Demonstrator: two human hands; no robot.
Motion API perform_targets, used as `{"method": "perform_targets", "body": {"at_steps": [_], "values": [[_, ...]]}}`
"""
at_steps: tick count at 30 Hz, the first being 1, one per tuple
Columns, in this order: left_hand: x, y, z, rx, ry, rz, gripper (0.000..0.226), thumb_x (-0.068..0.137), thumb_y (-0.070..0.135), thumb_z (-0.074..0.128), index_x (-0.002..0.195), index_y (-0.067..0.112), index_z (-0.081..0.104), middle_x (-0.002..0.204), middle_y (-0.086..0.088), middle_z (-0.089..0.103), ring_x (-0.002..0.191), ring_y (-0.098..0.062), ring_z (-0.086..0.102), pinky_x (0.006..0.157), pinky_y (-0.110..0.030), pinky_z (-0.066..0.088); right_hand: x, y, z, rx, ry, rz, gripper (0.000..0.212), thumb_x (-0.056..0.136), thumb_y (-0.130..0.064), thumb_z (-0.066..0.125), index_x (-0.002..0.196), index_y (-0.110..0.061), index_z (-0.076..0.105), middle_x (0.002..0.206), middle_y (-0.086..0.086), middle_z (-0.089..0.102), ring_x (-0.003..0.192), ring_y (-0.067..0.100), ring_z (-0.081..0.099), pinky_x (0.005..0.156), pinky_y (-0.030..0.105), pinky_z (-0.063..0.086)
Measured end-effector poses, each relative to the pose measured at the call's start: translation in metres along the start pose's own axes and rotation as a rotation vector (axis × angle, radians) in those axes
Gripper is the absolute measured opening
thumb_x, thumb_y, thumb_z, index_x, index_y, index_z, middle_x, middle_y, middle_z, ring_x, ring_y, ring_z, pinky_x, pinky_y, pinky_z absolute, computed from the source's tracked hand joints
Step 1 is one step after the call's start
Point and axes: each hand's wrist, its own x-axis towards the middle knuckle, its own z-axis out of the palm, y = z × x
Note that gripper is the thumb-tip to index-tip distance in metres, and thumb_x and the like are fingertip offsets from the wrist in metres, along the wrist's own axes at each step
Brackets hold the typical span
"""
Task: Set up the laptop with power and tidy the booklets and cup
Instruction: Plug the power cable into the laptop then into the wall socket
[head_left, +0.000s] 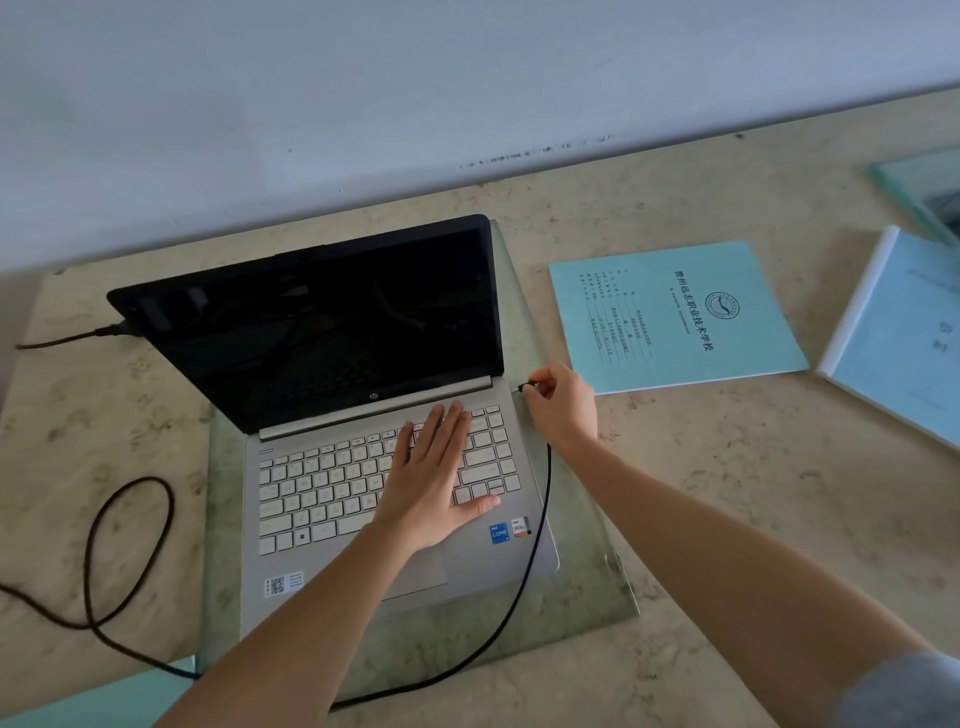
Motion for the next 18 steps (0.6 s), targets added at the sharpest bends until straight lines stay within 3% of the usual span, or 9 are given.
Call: {"method": "perform_targets", "body": {"at_steps": [11,18], "values": [[0.002,0.0,0.002,-0.005,-0.002,-0.004,0.105,0.073,0.084,0.014,0.144,0.019,-0.026,0.157,-0.002,-0.025,0.143,-0.019,-0.027,0.119,-0.047,-0.007,-0.005,-0.004,-0.001,-0.04,-0.04,-0.007,0.013,0.083,-0.022,0.066,0.094,-0.016,0.065,0.087,0.0,0.066,0.078,0.015,0.06,0.068,0.03,0.052],[0.003,-0.001,0.002,-0.014,0.004,-0.002,0.106,0.073,0.084,0.018,0.141,0.021,-0.032,0.155,0.0,-0.029,0.141,-0.019,-0.029,0.117,-0.045,-0.01,-0.014,-0.008,0.005,-0.092,-0.01,0.002,0.029,0.077,-0.038,0.071,0.1,-0.022,0.063,0.088,-0.008,0.06,0.078,0.01,0.056,0.06,0.023,0.038]]}}
